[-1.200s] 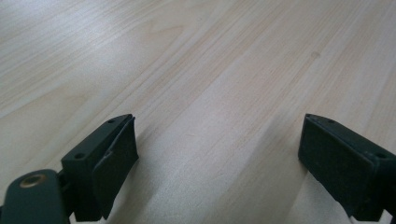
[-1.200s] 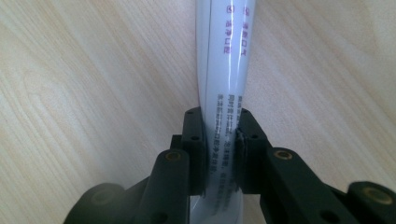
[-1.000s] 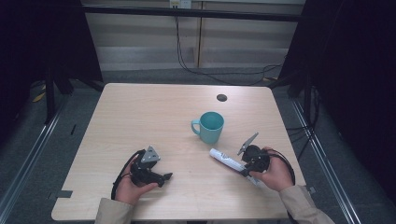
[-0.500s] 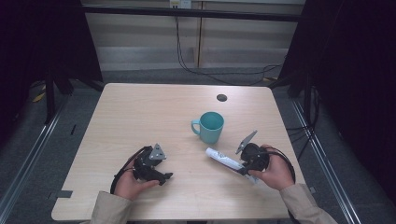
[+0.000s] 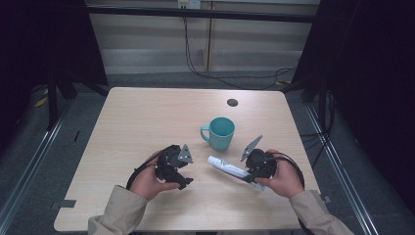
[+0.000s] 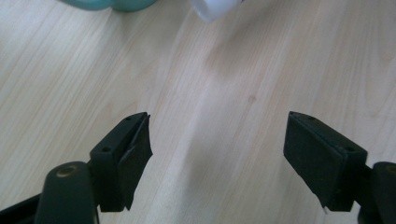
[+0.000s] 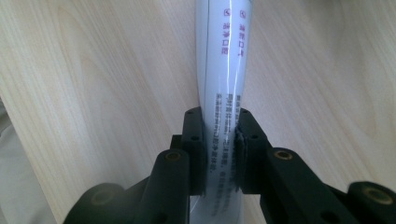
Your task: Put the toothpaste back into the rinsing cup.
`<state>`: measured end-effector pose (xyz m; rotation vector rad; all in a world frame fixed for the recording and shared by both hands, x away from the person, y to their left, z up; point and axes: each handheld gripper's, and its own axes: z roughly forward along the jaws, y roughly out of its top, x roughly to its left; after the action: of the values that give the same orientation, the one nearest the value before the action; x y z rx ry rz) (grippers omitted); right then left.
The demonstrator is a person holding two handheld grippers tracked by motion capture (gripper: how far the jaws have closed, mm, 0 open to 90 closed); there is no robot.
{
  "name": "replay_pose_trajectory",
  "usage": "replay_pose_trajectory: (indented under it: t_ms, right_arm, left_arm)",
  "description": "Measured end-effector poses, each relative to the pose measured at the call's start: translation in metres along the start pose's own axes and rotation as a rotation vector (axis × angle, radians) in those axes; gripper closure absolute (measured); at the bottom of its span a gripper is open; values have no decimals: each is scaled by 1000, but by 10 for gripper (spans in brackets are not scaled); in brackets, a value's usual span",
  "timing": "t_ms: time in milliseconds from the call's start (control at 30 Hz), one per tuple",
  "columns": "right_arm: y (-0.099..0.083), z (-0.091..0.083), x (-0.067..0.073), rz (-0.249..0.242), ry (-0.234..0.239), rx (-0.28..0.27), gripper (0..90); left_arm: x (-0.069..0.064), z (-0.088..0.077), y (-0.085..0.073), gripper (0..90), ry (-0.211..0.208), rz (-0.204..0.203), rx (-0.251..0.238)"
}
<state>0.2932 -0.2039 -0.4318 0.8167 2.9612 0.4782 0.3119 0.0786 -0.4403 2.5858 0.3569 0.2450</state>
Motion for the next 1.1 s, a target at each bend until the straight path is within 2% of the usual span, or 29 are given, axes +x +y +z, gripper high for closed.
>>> replay_pose_trajectory:
  t_ms: [67, 267, 400, 467, 567, 767, 1033, 1067, 1100]
  right_arm:
    - [3, 0, 2, -18, 1, 4, 769]
    - [7, 3, 4, -49, 10, 5, 768]
    - [10, 6, 7, -55, 24, -3, 768]
    - [11, 7, 9, -64, 25, -4, 768]
    - [13, 7, 10, -71, 24, -5, 768]
    - [16, 5, 12, -87, 26, -8, 768]
    - [23, 7, 15, -98, 41, -25, 768]
    - [23, 7, 14, -116, 42, -32, 767]
    - [25, 7, 16, -102, 48, -32, 768]
  left_arm:
    - [-1, 0, 8, 241, -3, 31, 18]
    - [0, -1, 21, 246, -8, 58, 28]
    - [-2, -1, 27, 247, -17, 61, 29]
    - [-6, 1, 33, 253, -23, 86, 49]
    - [-9, 3, 38, 256, -39, 87, 48]
    - [-8, 7, 45, 281, -40, 105, 41]
    - [-11, 13, 56, 321, -64, 153, 52]
    - [-13, 15, 57, 321, -66, 161, 54]
    - [-13, 15, 57, 327, -67, 172, 61]
